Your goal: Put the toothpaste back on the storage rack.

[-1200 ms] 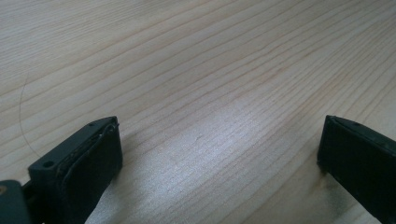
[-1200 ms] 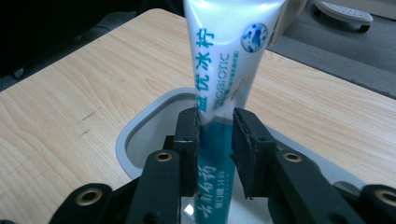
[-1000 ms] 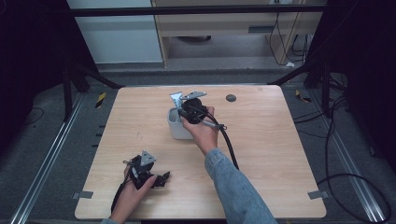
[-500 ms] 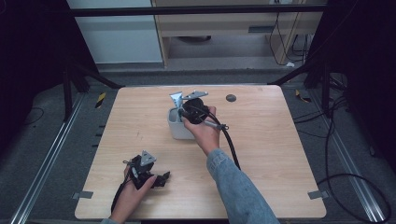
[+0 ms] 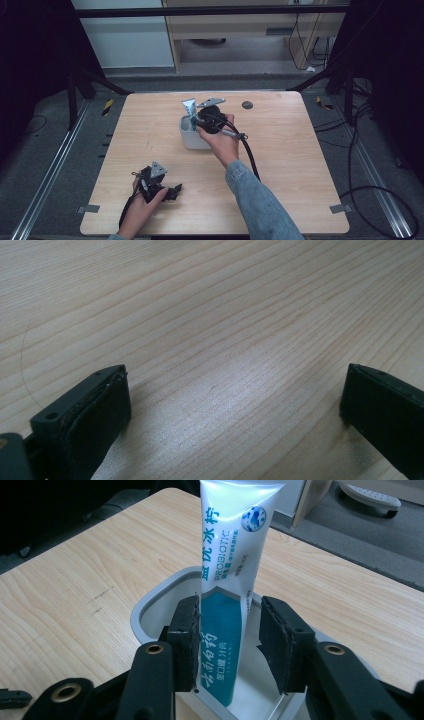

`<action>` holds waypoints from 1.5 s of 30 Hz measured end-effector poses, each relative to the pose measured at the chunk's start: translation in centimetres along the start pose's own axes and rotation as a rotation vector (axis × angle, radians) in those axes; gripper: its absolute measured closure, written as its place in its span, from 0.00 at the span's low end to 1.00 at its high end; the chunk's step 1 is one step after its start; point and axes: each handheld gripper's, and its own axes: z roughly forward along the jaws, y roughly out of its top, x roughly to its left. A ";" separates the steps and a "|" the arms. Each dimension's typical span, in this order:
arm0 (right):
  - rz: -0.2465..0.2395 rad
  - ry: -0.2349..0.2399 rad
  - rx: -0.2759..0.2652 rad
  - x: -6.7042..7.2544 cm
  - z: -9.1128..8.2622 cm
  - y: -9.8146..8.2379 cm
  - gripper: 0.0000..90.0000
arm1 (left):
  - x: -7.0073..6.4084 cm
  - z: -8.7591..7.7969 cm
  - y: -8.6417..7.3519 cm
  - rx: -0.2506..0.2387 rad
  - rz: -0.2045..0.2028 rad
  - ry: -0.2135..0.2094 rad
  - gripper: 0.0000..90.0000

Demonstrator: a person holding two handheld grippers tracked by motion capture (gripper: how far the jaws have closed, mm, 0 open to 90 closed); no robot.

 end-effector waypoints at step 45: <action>-0.068 0.041 -0.039 -0.7 -3.5 -0.9 0.13 | 0.0 0.0 0.0 0.000 0.000 0.000 0.00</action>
